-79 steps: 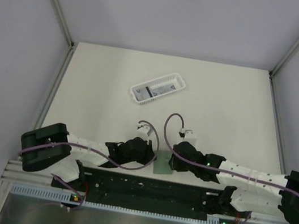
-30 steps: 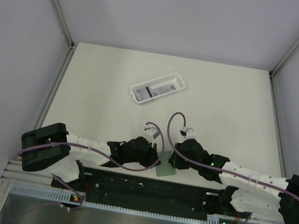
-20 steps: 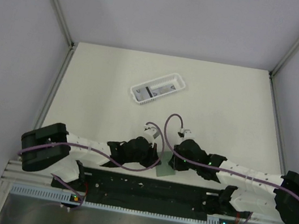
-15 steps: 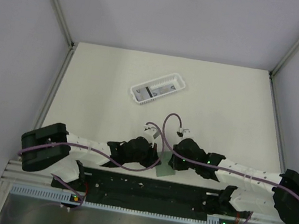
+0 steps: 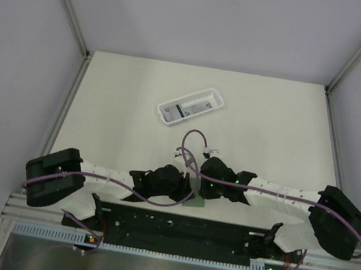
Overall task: Put the credit cards into the card holder
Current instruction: Close the card holder at the center of the board.
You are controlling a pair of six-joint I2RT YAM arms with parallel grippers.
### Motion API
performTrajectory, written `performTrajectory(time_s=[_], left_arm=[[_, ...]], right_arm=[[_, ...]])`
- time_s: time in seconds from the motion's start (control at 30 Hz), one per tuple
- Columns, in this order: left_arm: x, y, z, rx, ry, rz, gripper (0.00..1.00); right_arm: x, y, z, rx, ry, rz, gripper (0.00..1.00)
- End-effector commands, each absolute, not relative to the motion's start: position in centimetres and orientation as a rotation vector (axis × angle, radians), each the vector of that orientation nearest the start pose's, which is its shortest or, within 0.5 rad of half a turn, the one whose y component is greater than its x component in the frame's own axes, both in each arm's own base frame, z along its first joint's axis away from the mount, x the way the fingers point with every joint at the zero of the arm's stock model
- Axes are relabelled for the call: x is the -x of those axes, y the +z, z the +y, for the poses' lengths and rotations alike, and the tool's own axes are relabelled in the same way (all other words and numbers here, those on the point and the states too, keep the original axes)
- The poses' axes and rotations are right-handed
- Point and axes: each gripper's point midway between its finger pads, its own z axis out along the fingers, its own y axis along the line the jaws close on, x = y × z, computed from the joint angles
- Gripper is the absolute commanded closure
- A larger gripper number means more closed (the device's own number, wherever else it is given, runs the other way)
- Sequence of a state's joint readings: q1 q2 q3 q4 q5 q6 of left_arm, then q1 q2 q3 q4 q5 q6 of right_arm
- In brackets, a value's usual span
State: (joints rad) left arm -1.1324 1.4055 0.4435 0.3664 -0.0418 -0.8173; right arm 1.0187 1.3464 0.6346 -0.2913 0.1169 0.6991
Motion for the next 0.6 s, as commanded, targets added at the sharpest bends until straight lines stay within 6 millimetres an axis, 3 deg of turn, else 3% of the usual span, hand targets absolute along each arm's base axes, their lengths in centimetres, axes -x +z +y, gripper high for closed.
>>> performTrajectory(time_s=[0.0,0.33,0.57], left_arm=[[-13.3,4.7,-33.7,-0.334,-1.041,2.314,1.00],[-13.8,4.6,-32.4,-0.286,-0.992,2.303,1.00],[-14.6,4.1,-30.9,-0.217,-0.920,2.304,1.00]], right_arm=[[-13.3,-0.6,22.2,0.435,0.251,2.761,0.85],[-12.1,-2.4,20.3,0.446,0.094,2.864,0.87],[-12.5,-0.4,22.1,0.421,0.265,2.791,0.87]])
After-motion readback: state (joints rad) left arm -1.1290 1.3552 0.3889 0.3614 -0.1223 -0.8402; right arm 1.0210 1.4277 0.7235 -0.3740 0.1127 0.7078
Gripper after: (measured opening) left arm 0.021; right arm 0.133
